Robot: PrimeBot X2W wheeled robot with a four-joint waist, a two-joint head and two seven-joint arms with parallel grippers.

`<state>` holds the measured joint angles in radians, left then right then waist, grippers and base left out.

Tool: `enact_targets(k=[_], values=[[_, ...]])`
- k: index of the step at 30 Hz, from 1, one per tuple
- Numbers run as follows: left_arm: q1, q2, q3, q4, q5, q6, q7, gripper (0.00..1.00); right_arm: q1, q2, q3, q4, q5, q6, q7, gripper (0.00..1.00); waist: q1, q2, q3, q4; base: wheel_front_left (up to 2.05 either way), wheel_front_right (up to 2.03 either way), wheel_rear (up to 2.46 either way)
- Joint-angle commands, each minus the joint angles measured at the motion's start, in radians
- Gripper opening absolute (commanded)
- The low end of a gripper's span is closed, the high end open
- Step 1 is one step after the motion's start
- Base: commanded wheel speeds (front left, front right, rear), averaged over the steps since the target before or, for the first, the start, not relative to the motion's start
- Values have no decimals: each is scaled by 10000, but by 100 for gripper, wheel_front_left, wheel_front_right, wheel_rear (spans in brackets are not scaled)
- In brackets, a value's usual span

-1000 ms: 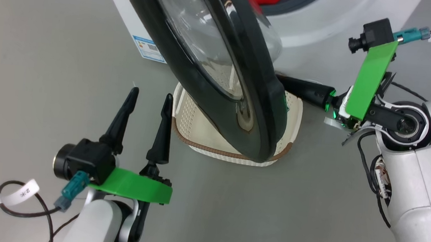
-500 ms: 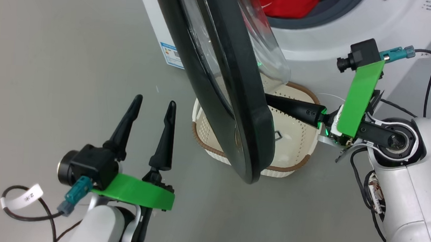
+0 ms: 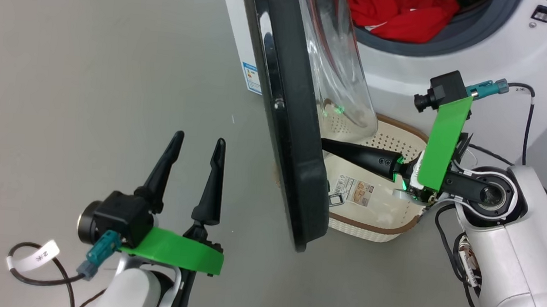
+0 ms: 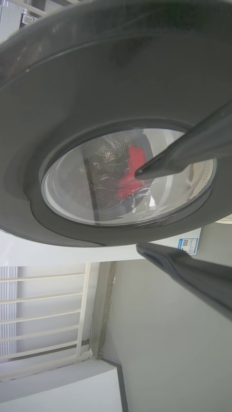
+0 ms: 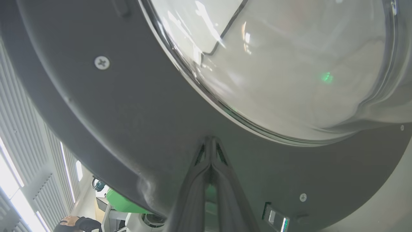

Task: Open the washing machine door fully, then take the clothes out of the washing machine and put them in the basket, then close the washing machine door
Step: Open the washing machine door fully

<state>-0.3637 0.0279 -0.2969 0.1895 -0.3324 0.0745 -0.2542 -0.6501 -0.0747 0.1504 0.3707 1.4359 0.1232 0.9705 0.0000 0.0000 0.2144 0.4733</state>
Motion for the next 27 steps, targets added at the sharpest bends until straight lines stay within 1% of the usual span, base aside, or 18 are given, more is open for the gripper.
enact_targets(k=[1, 19, 27], values=[[96, 223, 257, -185, -76, 82, -76, 100, 148, 245, 337, -280, 200, 75, -65, 0, 0, 0, -108, 183, 0, 0, 0], [156, 223, 155, -182, -234, 139, -76, 100, 178, 245, 913, -197, 606, 75, -413, 0, 0, 0, -83, 827, 0, 0, 0], [225, 223, 204, -247, -251, 225, -76, 100, 46, 245, 1119, -88, 725, 75, -450, 0, 0, 0, -78, 868, 0, 0, 0]])
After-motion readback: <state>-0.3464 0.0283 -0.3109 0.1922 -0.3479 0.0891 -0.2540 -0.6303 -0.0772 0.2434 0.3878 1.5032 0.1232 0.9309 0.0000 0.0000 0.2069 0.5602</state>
